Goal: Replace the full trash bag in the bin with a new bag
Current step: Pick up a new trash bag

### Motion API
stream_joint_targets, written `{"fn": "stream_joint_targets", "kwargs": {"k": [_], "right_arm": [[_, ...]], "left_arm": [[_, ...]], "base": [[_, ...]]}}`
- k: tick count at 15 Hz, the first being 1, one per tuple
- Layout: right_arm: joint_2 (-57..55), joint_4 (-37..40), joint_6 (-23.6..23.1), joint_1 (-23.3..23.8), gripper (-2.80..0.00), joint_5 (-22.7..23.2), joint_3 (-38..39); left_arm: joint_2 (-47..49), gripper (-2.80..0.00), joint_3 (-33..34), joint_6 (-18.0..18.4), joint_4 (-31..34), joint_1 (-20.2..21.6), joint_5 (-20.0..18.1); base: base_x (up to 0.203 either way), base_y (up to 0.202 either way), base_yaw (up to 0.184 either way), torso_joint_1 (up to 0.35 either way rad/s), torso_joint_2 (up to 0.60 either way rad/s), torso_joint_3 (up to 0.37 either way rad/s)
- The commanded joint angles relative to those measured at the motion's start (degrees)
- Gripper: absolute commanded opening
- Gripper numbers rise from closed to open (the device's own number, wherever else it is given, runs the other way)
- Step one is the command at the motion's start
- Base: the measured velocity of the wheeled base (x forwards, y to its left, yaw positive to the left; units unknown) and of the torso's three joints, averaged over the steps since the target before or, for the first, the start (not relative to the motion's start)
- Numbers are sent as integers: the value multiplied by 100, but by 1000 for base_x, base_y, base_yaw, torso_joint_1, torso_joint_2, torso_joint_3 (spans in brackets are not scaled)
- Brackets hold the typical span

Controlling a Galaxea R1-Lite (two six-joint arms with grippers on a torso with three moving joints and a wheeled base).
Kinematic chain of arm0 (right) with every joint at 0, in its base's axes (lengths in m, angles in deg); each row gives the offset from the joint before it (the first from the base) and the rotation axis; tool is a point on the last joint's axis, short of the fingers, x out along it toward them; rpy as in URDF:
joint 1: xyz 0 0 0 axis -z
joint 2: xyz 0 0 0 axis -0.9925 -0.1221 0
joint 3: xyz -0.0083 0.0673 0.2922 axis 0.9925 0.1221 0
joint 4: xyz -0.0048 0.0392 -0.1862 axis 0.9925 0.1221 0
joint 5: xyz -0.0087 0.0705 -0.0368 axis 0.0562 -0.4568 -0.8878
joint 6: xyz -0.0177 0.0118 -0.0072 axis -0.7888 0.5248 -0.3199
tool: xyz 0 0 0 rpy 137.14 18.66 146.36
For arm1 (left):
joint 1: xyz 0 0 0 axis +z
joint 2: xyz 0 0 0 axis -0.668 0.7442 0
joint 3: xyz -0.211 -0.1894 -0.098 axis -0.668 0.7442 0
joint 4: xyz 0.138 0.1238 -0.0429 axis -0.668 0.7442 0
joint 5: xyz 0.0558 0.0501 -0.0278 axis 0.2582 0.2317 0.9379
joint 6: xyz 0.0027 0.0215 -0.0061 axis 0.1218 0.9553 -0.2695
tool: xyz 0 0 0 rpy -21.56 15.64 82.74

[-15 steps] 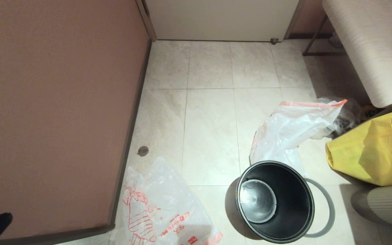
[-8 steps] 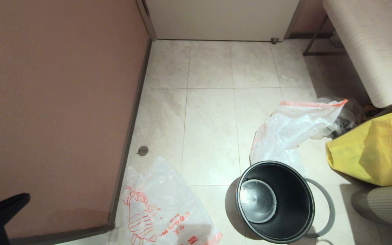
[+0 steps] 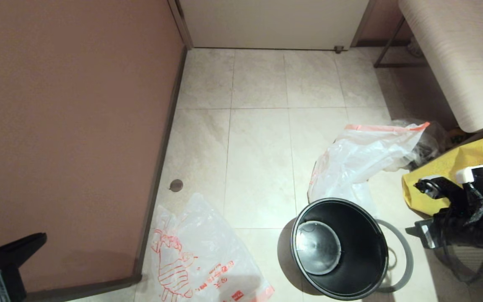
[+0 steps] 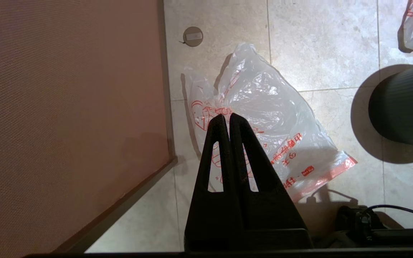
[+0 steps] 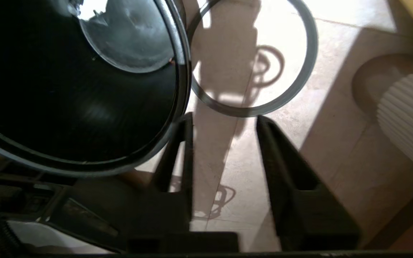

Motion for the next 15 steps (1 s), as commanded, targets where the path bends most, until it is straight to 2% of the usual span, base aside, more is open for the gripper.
{"fn": "stream_joint_targets", "kwargs": {"k": [1,5,10,11,15], "right_arm": [[-868,-77,-34,7,0,6,-204],[-1766,-929,-104,-80,0,20,-306],[-1865,-986,-100,-260,0,38,-274],[-1936,-986,-106,-300,-280,38,-243],[-2295,-995,-106,-545,-280,6,-225]], "left_arm": [[143,-280,-6,8,-59,6,10],[148,-280,66,13,-85,3,129],[148,-280,137,3,-85,2,160],[148,-280,172,-4,-94,2,160],[105,-280,233,-39,-85,11,169]], "base": [[0,0,0,0,0,0],[0,0,0,0,0,0],[0,0,0,0,0,0],[0,0,0,0,0,0],[0,0,0,0,0,0]]}}
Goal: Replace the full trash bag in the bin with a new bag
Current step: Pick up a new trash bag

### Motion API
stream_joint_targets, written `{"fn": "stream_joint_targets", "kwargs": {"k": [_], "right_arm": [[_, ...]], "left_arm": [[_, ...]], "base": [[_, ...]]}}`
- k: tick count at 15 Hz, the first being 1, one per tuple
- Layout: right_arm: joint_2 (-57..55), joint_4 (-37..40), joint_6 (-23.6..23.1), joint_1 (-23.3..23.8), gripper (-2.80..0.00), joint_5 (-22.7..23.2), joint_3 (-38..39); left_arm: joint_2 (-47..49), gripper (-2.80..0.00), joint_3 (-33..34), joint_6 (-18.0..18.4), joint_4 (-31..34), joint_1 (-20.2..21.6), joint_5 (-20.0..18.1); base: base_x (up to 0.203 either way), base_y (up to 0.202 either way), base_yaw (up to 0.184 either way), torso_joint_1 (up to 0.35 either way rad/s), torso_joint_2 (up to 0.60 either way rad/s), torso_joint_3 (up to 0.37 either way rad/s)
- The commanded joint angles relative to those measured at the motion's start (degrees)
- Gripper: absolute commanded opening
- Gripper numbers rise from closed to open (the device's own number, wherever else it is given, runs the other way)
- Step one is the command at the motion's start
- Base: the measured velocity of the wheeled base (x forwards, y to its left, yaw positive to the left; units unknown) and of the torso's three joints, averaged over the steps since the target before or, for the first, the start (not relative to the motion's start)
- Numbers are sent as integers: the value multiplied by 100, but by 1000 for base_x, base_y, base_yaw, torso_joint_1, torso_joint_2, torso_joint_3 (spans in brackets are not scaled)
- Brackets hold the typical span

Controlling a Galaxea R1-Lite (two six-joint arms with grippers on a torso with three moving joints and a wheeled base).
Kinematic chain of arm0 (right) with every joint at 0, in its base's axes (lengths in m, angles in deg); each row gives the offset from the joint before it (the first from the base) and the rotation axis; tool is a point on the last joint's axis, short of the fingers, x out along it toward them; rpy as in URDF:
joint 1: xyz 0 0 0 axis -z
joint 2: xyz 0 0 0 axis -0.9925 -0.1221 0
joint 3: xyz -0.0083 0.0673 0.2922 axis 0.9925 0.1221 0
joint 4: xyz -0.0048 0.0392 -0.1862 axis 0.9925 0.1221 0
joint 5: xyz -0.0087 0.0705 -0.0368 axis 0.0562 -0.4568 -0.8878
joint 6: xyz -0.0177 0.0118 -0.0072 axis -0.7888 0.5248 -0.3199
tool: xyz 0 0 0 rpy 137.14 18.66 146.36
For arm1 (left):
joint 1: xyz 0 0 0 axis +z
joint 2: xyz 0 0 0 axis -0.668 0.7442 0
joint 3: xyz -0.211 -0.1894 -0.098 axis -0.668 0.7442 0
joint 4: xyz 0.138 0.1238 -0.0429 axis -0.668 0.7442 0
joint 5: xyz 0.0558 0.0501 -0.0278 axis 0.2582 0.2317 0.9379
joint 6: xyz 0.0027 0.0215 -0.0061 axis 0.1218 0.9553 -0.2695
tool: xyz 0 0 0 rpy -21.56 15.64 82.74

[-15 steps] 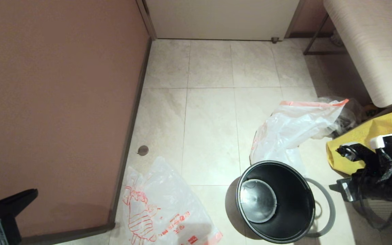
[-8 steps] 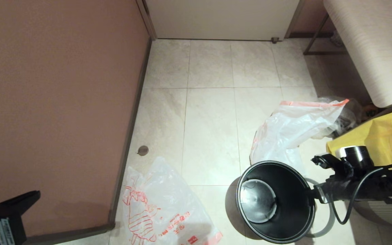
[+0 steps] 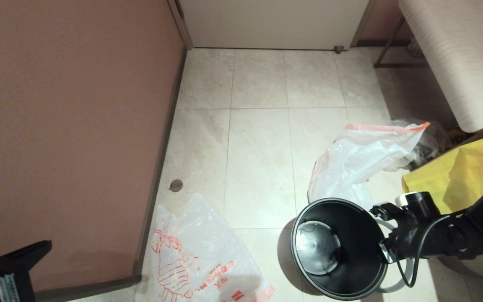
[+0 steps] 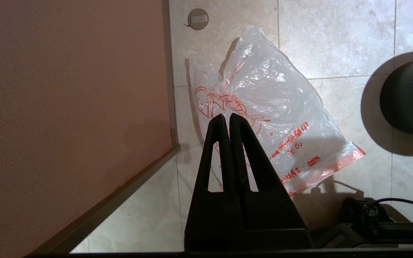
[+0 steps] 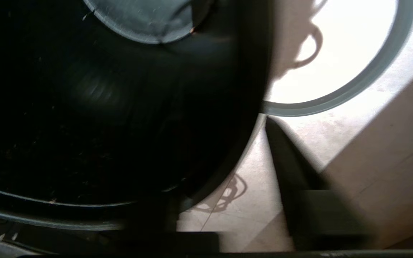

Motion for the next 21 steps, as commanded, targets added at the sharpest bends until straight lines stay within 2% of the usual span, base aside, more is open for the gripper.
{"fn": "stream_joint_targets", "kwargs": {"k": [1,6,9,13,18,21], "right_arm": [[-129,-12,-1,-79,-280,11,1],[473,5,42,-830,-280,3,117],[507,5,67,-1223,-280,-322,-258],[328,102,314,-1636,-280,-466,-1305],[-555,805,397,-2070,-280,-455,-2785],[-1093,1188,366,-2152,-280,-448,-3512]], "left_arm": [[-29,-280,16,-1,-5,6,7],[-82,-280,358,-7,-335,-20,4],[-285,-280,569,11,-336,-12,12],[-310,-280,754,-15,-335,-15,-14],[-438,-280,917,2,-335,-20,-23],[-555,-280,994,-7,-322,-20,-14]], "base": [[0,0,0,0,0,0],[0,0,0,0,0,0],[0,0,0,0,0,0],[0,0,0,0,0,0],[0,0,0,0,0,0],[0,0,0,0,0,0]]}}
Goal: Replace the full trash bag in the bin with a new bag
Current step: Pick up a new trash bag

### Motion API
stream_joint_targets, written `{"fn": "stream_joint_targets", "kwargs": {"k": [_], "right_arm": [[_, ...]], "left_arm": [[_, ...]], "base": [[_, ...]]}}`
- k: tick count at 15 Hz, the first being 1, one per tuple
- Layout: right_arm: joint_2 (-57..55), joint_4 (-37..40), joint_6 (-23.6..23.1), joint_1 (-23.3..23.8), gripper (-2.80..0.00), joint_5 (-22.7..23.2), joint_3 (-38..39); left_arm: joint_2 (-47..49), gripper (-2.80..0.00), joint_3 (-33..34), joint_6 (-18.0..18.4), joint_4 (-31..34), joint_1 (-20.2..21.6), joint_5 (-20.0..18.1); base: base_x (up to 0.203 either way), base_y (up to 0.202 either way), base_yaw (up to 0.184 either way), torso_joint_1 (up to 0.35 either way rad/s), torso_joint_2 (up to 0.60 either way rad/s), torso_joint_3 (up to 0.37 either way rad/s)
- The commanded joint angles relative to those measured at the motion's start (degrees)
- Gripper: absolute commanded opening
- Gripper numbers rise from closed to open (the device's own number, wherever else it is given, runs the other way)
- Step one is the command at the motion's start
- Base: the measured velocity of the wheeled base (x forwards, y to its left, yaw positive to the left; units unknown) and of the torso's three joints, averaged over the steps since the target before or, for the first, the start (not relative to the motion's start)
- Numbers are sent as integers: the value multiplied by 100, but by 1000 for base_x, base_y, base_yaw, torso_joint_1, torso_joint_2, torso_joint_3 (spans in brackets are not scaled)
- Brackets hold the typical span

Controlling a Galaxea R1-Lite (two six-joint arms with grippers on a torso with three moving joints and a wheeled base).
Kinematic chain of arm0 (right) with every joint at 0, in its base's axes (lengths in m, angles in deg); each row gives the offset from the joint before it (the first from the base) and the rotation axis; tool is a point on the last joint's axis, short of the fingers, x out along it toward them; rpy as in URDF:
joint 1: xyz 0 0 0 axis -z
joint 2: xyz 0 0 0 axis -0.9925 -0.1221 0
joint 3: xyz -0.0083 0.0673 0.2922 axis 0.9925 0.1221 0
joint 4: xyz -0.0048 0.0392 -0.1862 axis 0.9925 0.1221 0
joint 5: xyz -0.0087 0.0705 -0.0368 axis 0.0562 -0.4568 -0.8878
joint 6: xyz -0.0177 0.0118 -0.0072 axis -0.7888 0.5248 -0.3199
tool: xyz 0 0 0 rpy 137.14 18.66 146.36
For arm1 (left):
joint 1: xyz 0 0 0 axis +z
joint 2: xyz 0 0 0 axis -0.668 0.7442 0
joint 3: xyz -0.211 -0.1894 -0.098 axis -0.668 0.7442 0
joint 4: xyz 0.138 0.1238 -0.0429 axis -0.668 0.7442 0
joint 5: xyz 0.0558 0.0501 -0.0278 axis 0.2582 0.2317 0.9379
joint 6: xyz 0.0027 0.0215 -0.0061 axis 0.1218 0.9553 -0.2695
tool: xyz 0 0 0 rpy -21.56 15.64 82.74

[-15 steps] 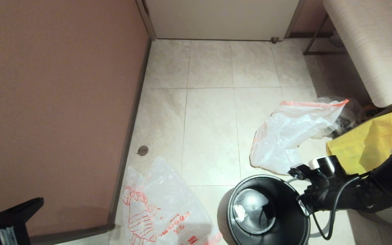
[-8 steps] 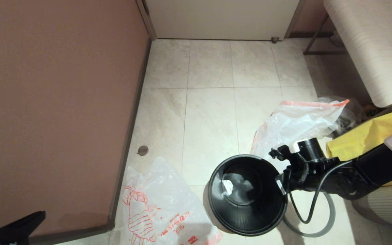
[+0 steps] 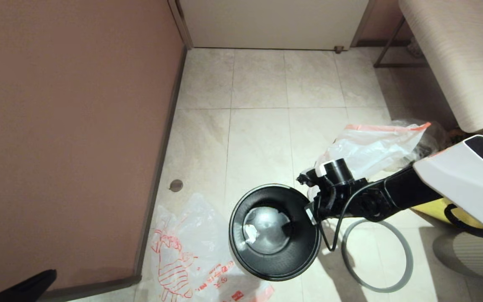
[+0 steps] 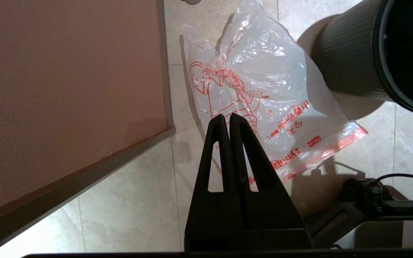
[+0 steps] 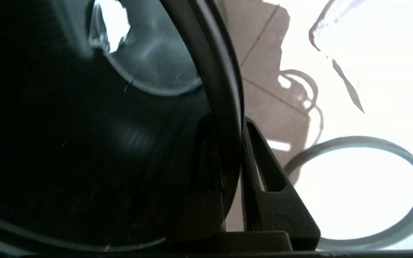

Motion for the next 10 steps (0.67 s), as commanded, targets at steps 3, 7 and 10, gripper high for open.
{"fn": "stream_joint_targets", "kwargs": {"k": [3,7,10], "right_arm": [[-299,75,-24,-33,0,-26,-471],[535,595,-6,-34,0,-27,-355],[1698,1226,187,-22,0,-34,184]], "left_arm": [[-151,-280,136,10,-15,1,-2],[-294,-280,90,17,-3,1,6],[-447,-280,75,28,68,33,41]], "base": [[0,0,0,0,0,0],[0,0,0,0,0,0],[0,0,0,0,0,0]]}}
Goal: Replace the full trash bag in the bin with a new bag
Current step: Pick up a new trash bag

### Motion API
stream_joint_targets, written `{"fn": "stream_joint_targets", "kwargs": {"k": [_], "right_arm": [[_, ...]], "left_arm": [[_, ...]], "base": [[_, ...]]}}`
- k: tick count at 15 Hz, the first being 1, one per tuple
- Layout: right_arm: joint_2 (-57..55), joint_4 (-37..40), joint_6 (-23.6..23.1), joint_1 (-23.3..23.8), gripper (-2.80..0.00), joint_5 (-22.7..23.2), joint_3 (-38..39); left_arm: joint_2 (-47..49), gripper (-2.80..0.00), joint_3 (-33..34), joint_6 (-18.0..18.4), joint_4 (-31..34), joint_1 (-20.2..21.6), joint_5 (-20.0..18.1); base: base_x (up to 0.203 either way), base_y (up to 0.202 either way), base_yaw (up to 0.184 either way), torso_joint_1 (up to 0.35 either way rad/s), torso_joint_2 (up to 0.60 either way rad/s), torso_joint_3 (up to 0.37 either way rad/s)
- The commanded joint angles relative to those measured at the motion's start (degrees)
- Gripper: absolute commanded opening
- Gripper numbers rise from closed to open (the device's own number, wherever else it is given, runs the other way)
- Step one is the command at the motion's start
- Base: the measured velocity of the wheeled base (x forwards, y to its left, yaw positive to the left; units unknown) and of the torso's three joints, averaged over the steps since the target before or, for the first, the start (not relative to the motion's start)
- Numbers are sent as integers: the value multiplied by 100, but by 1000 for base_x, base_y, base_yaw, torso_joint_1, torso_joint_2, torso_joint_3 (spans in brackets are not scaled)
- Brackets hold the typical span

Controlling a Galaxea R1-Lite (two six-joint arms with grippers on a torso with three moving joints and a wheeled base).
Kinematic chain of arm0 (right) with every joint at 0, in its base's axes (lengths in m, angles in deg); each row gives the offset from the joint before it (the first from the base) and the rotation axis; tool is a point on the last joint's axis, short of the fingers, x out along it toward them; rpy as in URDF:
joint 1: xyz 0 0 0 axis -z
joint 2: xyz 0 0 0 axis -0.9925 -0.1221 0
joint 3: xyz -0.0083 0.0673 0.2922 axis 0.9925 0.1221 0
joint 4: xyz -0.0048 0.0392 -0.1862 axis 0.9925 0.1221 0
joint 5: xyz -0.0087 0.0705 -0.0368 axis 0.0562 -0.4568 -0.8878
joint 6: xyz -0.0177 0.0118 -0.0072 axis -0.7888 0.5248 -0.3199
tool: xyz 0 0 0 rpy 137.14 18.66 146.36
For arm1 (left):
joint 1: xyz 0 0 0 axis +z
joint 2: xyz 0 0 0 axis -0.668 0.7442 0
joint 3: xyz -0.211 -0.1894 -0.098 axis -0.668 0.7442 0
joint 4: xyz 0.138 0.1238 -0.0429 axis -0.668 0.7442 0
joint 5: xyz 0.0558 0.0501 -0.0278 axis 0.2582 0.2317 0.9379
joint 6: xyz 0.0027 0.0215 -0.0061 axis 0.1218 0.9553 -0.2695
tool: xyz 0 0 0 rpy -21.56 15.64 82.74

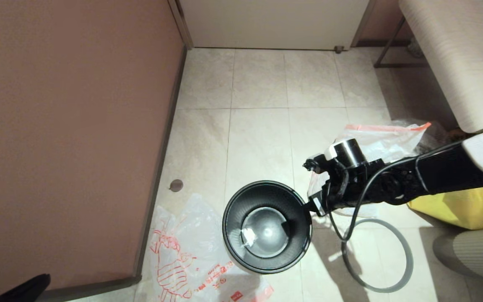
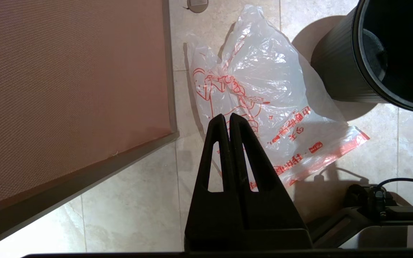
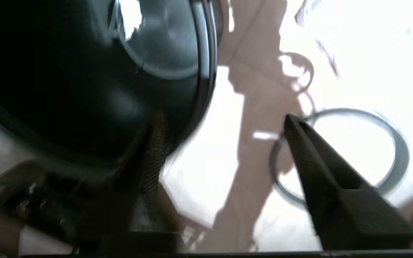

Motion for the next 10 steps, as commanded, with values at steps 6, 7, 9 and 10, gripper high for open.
{"fn": "stream_joint_targets", "kwargs": {"k": [6,7,9,10], "right_arm": [[3059,67,691,231,-280,-597,2859],[3470,18,892,270,-280,-904,3235],[4293,-26,1168,306,-280,-1361,3705],[4786,-28,1273,320,-280,-1567,3913]], "left_arm": [[-88,-280,15,-16,3,-4,-53],[-42,-280,-1,-18,-10,-40,-97],[292,-280,-8,-14,-10,-77,-251],[630,-280,1,-20,-14,-81,-344]], "base": [[0,0,0,0,0,0],[0,0,0,0,0,0],[0,0,0,0,0,0],[0,0,0,0,0,0]]}}
